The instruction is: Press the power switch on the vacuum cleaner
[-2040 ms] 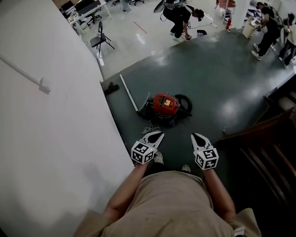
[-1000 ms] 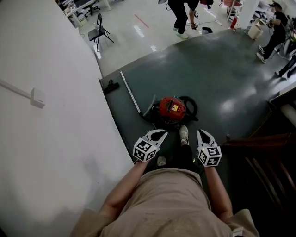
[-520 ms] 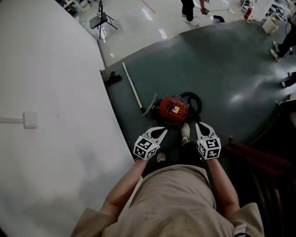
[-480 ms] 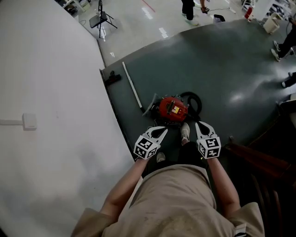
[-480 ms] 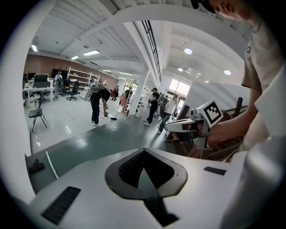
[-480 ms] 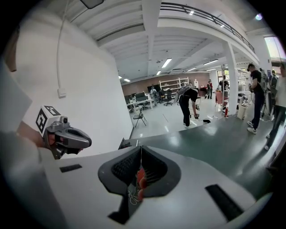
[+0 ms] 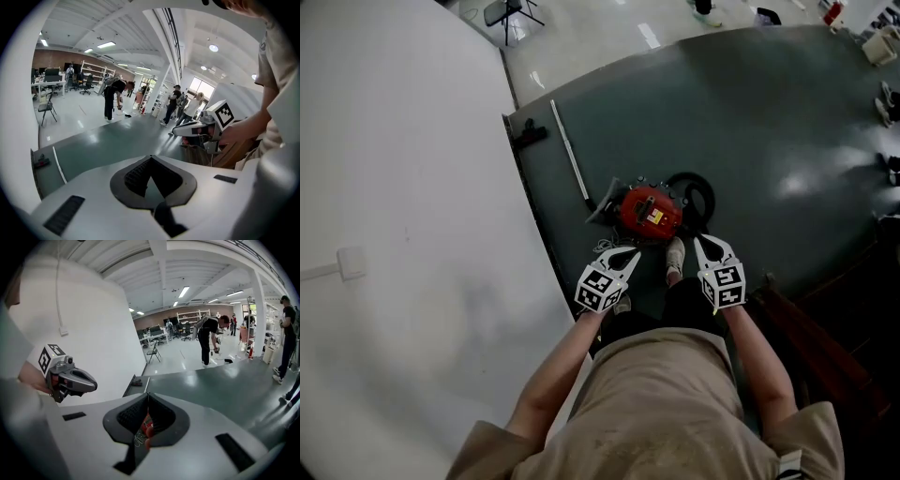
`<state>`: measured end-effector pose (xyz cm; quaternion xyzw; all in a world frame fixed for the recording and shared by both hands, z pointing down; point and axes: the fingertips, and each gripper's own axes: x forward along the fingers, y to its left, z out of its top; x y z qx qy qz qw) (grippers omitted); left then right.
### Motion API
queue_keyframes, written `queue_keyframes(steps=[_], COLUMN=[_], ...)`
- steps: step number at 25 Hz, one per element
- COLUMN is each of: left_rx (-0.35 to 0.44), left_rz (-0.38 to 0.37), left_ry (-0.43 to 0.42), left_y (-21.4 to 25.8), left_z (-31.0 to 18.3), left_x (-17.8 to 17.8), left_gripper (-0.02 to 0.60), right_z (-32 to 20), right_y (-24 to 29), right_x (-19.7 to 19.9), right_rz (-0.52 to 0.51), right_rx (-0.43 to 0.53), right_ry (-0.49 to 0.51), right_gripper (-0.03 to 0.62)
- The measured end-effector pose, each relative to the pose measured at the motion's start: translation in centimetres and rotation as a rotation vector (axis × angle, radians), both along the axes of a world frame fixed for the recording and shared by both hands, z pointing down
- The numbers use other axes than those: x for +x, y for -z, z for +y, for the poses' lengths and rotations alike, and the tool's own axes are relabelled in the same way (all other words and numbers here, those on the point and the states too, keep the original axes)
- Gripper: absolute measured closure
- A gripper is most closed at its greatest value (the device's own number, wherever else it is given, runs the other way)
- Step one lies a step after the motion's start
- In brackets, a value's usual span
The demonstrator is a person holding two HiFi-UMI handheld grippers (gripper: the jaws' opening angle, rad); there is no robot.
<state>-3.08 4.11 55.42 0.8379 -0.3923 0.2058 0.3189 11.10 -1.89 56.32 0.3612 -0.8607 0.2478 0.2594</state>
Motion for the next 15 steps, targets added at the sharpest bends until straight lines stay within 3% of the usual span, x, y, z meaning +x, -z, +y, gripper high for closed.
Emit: queue_keyframes(steps=[7,15], left_rx=[-0.098,-0.205], left_rz=[-0.031,-0.045], left_ry=[0.041,-0.015], left_y=[-7.2,-16.9], left_z=[-2.6,-3.8], left_x=[-0.1,0.3], left_gripper=[0.575,0.575], right_z=[-3.1,-3.8], right_y=[-8.5,-18.4], right_x=[-1.9,-4.0], right_rz=[0.076,0.180], right_rx=[-0.067,-0.131], right_ry=[0.126,0.180], right_gripper=[0.582,0.581])
